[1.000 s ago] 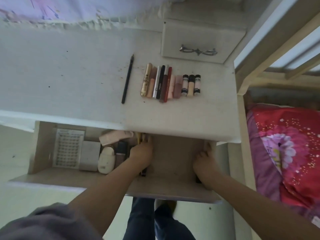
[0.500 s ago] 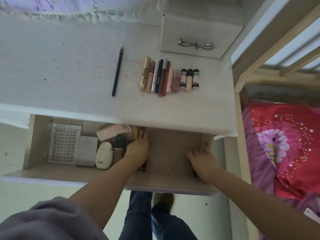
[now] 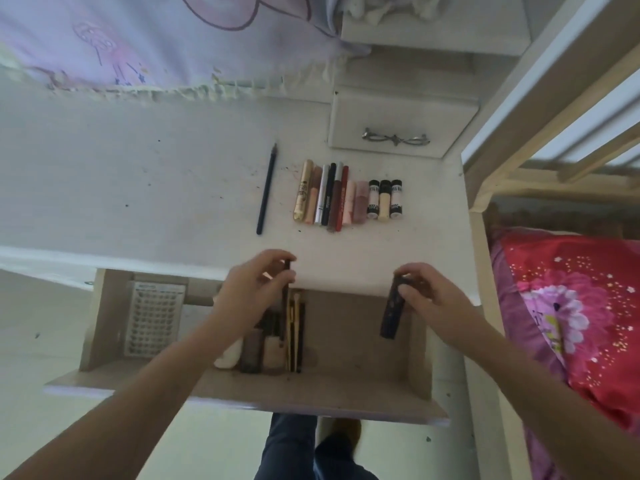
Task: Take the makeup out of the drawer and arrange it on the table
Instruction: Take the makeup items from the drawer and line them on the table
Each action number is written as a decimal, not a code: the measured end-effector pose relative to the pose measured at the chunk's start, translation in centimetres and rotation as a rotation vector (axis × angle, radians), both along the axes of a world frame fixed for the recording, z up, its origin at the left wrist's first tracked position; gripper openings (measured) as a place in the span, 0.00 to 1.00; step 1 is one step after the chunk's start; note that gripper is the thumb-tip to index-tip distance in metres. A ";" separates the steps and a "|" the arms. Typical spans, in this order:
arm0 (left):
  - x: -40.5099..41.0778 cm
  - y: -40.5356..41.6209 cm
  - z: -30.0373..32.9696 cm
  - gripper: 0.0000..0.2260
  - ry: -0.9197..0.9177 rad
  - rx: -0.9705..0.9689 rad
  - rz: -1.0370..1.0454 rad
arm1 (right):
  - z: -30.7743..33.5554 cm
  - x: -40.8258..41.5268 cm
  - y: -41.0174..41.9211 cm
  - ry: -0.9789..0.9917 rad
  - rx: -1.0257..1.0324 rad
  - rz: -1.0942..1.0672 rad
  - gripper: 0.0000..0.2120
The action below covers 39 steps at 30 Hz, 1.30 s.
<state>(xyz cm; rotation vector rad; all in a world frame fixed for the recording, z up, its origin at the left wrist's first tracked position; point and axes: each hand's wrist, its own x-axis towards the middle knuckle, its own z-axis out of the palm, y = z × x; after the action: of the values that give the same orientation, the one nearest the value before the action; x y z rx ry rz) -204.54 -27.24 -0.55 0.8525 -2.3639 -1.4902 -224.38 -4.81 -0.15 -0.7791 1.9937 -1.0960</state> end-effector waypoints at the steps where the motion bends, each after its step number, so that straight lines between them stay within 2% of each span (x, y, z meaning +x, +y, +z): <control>1: -0.5 -2.1 1.4 0.12 0.048 -0.011 0.063 | 0.9 -1.6 -0.9 0.003 -0.040 -0.068 0.13; 4: -3.7 -9.5 3.3 0.07 0.131 -0.073 0.292 | 2.2 -7.0 -4.0 0.081 -0.073 -0.287 0.08; 7: -7.7 -15.0 1.6 0.08 -0.024 -0.091 0.388 | 1.2 -11.2 -6.8 0.138 -0.004 -0.397 0.06; 9: -9.9 -16.7 -0.3 0.10 -0.149 -0.105 0.382 | -0.2 -12.9 -8.4 0.160 0.095 -0.403 0.06; 12: -12.4 -17.4 -2.0 0.11 -0.263 -0.257 0.344 | -1.6 -13.8 -10.4 0.194 0.175 -0.418 0.09; 16: -14.9 -16.7 -1.7 0.14 -0.263 -0.291 0.273 | -2.4 -14.0 -11.8 0.378 0.249 -0.388 0.12; 21: -15.9 -14.1 -1.3 0.15 -0.289 -0.290 0.151 | -2.7 -13.6 -11.4 0.402 0.309 -0.365 0.13; 23: -15.7 -13.2 -1.1 0.15 -0.292 -0.290 0.127 | -2.1 -13.0 -10.8 0.420 0.300 -0.350 0.13; 26: -14.5 -12.1 -0.5 0.14 -0.258 -0.190 0.158 | -0.3 -10.9 -9.5 0.489 0.225 -0.359 0.13; 29: -10.9 -10.3 0.2 0.08 -0.141 -0.166 0.249 | 1.2 -6.2 -7.6 0.613 0.005 -0.260 0.10; 31: -6.8 -7.4 -0.1 0.05 -0.031 -0.210 0.284 | 0.7 -1.4 -6.0 0.569 -0.073 -0.064 0.08; 33: -2.3 -3.0 -1.6 0.04 -0.007 -0.182 0.262 | -1.6 3.7 -4.6 0.436 0.022 0.144 0.07; 35: 1.0 1.5 -4.2 0.04 -0.137 -0.104 0.218 | -4.7 7.8 -4.1 0.253 0.226 0.280 0.08; 37: 2.2 4.4 -7.2 0.05 -0.362 -0.081 0.166 | -7.8 10.2 -5.0 0.064 0.398 0.276 0.10; 39: 2.0 5.8 -9.7 0.07 -0.515 -0.088 0.092 | -10.2 11.3 -6.7 0.012 0.468 0.216 0.11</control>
<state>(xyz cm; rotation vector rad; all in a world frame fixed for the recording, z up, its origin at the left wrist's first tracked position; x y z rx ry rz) -202.55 -21.46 -10.24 1.4433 -2.6615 -1.2293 -213.04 -11.50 -10.38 -0.7242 2.0099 -0.4723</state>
